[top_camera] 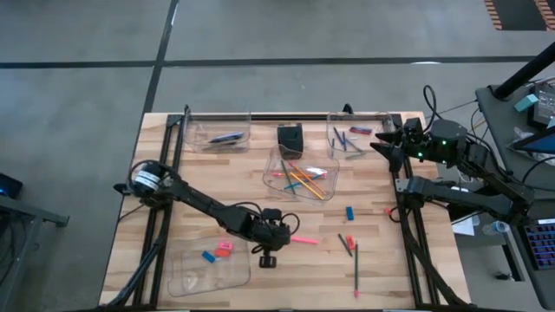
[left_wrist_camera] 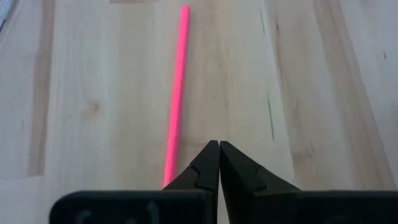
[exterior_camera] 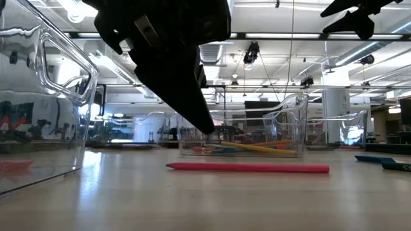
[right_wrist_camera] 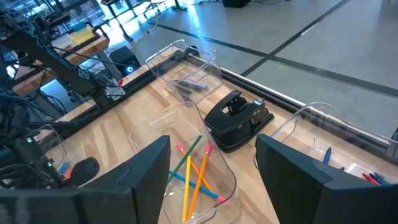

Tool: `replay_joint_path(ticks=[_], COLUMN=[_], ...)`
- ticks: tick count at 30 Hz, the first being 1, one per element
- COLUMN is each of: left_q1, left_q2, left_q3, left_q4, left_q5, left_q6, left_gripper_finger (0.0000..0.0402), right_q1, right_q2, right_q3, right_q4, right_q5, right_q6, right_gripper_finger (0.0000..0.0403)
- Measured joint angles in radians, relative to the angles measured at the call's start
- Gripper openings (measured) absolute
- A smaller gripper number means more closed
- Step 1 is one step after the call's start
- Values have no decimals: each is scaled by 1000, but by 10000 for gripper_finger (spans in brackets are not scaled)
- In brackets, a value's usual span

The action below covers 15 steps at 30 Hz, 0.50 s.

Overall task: Sort crayons/erasers/pens/pencils in bins
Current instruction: Put the pink pencil into the middle transparent bin

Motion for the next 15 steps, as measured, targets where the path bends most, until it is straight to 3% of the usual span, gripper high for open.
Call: replay_joint_path(ticks=[7,15], left_q1=[13,78], left_q2=[-1,28], left_q3=[-24,-61], left_q4=[-2,-12], left_q5=[-38,-46], left_q6=[1,-8], left_gripper_finger=[10,115], right_q1=[0,0], right_q2=[0,0], right_q3=[0,0], right_q4=[0,0], right_q5=[0,0], right_q6=[0,0], right_gripper_finger=[224,224])
